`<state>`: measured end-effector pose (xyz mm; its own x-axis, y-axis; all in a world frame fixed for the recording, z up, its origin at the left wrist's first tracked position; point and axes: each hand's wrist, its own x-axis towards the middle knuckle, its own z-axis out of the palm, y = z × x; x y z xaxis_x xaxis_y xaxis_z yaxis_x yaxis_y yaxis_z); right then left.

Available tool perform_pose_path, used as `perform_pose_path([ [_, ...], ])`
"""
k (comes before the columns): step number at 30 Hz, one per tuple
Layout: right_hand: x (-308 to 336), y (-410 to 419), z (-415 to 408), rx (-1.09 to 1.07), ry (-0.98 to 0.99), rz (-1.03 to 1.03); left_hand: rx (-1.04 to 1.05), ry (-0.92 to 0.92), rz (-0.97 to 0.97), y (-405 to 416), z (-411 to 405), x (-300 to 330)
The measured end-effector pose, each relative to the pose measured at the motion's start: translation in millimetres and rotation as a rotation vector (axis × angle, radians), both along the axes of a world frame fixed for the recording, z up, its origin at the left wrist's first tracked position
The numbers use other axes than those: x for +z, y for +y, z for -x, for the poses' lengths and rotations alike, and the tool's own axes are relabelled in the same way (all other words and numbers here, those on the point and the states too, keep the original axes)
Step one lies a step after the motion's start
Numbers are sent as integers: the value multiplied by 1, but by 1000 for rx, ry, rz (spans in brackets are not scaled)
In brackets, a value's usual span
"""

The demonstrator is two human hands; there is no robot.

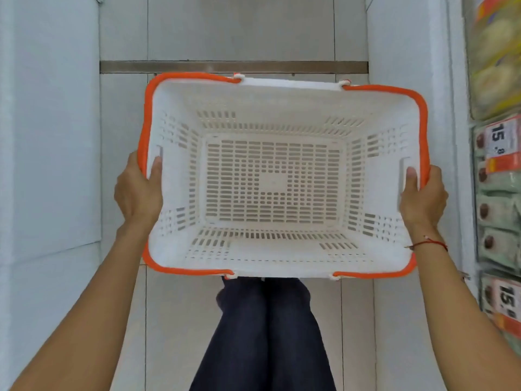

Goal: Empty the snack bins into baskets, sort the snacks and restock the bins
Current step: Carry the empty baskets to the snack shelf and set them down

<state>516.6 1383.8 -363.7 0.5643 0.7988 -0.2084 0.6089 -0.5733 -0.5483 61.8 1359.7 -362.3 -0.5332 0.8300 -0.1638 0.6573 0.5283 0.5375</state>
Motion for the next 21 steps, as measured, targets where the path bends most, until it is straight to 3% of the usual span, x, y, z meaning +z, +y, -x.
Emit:
perform_pose_path([
  [12, 198, -30, 16, 14, -21, 93, 16, -54, 93, -37, 24, 197],
  [21, 248, -14, 36, 82, -21, 111, 70, -66, 88, -47, 38, 239],
])
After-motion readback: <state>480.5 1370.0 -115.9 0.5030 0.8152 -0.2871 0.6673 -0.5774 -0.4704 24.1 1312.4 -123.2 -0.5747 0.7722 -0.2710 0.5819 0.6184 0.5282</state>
